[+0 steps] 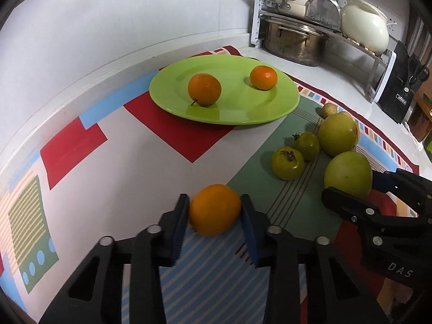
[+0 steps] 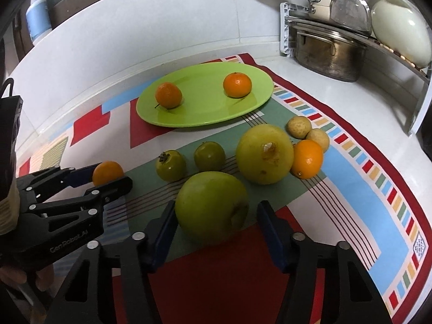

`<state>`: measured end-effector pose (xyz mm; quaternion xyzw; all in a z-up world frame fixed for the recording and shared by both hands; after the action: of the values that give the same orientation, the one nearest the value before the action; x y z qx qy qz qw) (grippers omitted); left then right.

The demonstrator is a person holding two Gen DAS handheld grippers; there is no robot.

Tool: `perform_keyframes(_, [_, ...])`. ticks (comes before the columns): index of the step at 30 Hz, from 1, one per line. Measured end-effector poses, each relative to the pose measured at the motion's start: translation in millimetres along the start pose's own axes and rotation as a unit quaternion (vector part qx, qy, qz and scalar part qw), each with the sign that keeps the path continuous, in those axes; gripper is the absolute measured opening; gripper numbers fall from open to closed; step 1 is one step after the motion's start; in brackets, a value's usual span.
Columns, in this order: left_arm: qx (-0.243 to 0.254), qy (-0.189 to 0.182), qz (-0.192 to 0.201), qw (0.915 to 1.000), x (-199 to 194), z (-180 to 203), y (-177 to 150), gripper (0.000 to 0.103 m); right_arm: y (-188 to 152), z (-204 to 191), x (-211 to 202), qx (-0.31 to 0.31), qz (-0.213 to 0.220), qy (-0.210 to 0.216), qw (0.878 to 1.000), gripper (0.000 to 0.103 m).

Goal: Organize fruits
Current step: 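Grasp an orange with the left tool while the right tool grasps a large green apple, then carry the orange and green apple onto the green plate and release both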

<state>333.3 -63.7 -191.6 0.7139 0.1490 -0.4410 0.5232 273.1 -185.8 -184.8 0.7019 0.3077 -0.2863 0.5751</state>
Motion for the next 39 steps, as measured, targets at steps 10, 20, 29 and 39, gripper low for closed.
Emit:
perform_keyframes(10, [-0.012, 0.001, 0.000, 0.9999, -5, 1, 1, 0.036, 1, -1, -4, 0.012, -0.003, 0.020, 1.000, 0.051])
perform_keyframes(20, [-0.033, 0.011, 0.026, 0.9991, -43, 0, 2, 0.036, 10, -10, -33, -0.003, 0.024, 0.041, 0.999, 0.051])
perform_keyframes(29, [-0.049, 0.023, 0.057, 0.9969, -80, 0, 4, 0.036, 20, -21, -64, -0.029, 0.047, 0.057, 0.997, 0.051])
perform_keyframes(39, [-0.067, 0.041, 0.092, 0.9926, -110, 11, 17, 0.036, 34, -21, -92, -0.053, 0.073, 0.072, 0.993, 0.051])
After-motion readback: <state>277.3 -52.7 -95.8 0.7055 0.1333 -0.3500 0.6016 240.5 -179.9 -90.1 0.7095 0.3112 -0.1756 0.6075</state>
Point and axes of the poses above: each gripper's, at about its wrist camera, not at the fingertips, and x roughly the way its jaws point, z to its right, y to its top, the point moved 7 cm from there along x, roughly the way its jaws point, and after that the axes turned 6 degrees about y, right-handed, at the moved point
